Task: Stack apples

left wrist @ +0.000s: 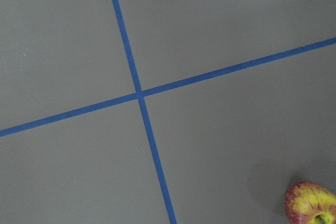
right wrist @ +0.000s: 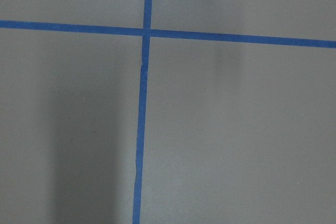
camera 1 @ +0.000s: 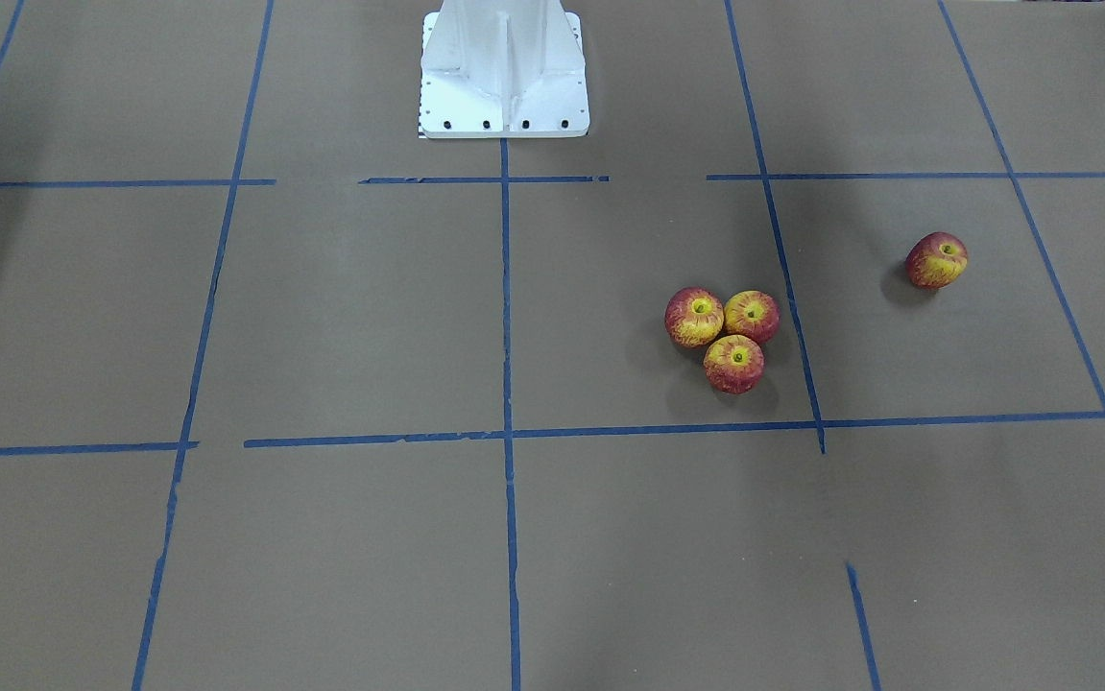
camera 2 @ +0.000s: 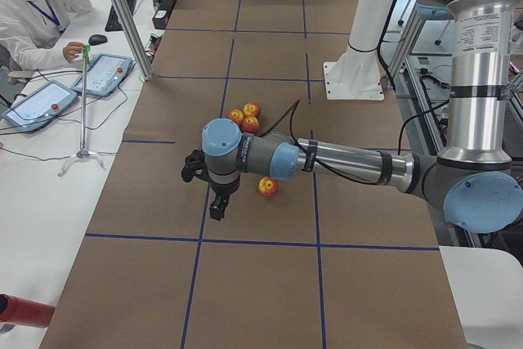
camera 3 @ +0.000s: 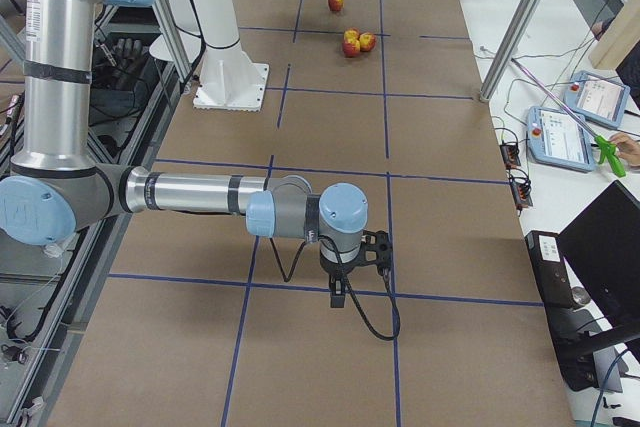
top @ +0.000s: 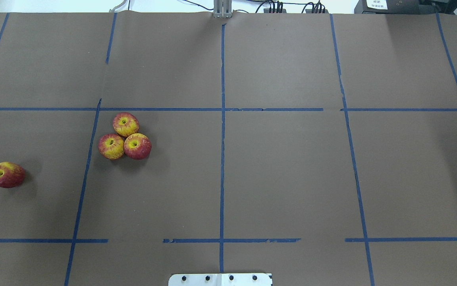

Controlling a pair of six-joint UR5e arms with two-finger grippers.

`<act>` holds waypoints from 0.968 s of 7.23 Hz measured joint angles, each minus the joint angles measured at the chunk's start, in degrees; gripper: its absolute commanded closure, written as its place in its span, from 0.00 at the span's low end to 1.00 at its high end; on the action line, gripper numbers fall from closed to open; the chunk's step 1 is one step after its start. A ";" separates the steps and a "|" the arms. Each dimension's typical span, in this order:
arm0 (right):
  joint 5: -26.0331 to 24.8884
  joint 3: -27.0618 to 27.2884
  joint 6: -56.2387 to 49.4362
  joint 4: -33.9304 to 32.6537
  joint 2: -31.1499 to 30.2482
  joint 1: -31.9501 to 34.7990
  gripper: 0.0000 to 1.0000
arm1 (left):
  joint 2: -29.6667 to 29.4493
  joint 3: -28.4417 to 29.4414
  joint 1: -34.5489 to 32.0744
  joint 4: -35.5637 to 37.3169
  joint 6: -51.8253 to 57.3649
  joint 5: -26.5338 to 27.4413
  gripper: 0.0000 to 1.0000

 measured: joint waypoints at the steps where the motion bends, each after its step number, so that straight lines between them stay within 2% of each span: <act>1: 0.00 0.00 -0.01 0.00 0.00 0.00 0.00 | 0.18 -0.12 5.05 -2.38 -5.62 -0.65 0.00; 5: 0.00 0.00 -0.02 0.00 0.00 0.00 0.00 | 2.16 0.19 21.86 -15.70 -29.28 -0.14 0.00; 7: 0.00 0.00 0.00 0.00 0.00 0.00 0.00 | 5.20 0.37 27.05 -23.00 -38.76 2.59 0.00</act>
